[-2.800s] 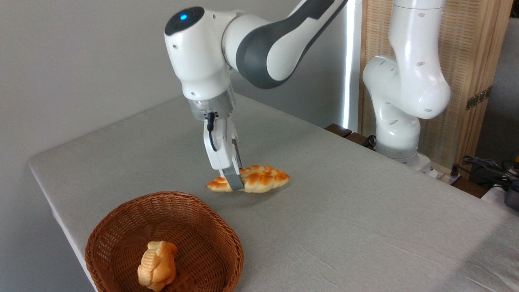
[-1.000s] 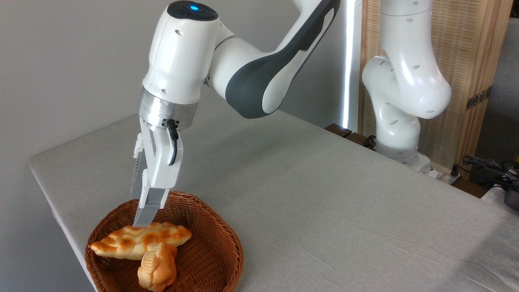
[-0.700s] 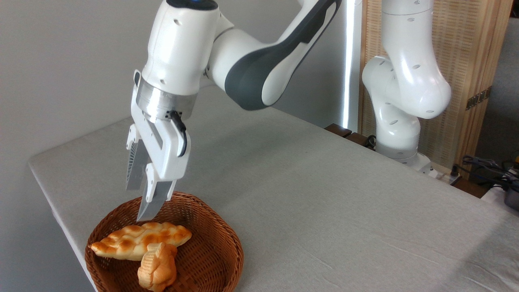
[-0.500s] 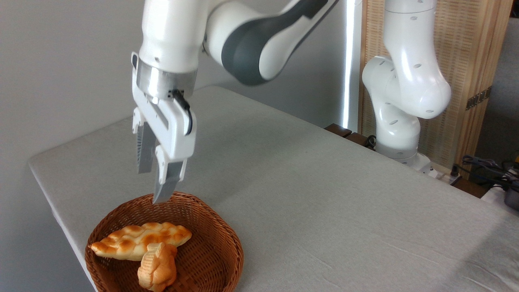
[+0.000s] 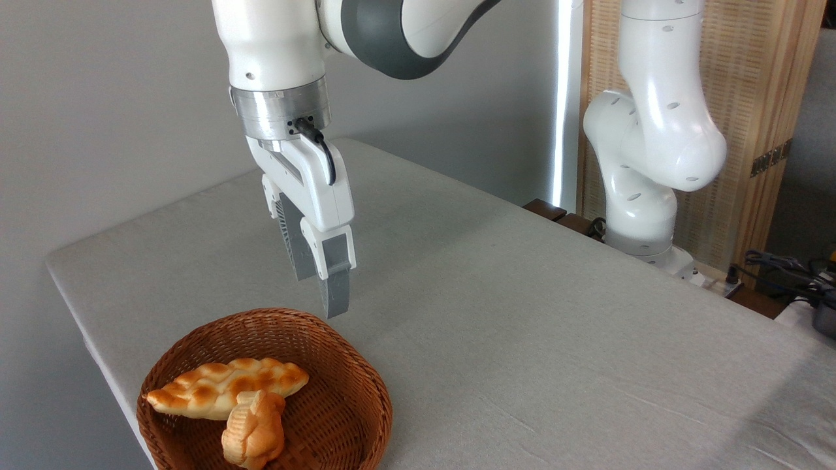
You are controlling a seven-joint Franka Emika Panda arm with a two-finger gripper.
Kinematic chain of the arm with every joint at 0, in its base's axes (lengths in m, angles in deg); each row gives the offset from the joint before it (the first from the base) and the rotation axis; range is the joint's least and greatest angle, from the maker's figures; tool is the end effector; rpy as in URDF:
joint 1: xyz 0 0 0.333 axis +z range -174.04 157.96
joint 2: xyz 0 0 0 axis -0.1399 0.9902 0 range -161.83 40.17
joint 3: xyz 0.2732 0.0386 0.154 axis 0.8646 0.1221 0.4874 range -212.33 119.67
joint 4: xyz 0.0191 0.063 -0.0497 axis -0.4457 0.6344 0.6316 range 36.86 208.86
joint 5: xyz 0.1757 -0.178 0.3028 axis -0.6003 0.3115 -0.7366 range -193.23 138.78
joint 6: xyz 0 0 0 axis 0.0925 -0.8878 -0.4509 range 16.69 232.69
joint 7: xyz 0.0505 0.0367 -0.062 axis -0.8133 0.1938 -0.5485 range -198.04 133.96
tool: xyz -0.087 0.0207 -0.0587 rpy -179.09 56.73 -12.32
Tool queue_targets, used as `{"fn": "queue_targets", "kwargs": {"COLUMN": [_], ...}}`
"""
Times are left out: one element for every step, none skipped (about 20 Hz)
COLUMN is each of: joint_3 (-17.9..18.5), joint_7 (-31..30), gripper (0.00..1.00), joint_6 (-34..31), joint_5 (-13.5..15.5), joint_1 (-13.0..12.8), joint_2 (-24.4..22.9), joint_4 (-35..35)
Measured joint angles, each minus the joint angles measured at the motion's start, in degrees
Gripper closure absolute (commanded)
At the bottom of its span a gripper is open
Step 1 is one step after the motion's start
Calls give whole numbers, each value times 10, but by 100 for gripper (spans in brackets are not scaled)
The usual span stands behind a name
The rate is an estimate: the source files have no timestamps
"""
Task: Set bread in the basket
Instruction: 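Open the gripper to release the bread and raise it away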
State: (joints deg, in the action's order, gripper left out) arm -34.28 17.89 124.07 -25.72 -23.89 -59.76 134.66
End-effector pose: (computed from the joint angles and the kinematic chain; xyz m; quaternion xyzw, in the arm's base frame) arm 0.5739 -0.0410 0.5411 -0.8931 0.4487 -0.0326 0.0022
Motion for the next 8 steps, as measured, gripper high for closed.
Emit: {"fn": "queue_targets", "kwargs": {"joint_3": [0, -1, -1, -1, -1, -1, -1, -1], "joint_7": [-5, -14, -24, -31, -37, -47, -65, -81], "gripper": [0, 0, 0, 0, 0, 0, 0, 0], "joint_6": [-2, -4, -8, -10, -11, -12, -12, -12], "joint_5": [-1, -2, -4, -4, -4, -4, -4, -4], "joint_1": [0, 0, 0, 0, 0, 0, 0, 0], "joint_2": [0, 1, 1, 1, 1, 1, 1, 1], "joint_4": [0, -1, -1, -1, -1, -2, -2, -2]}}
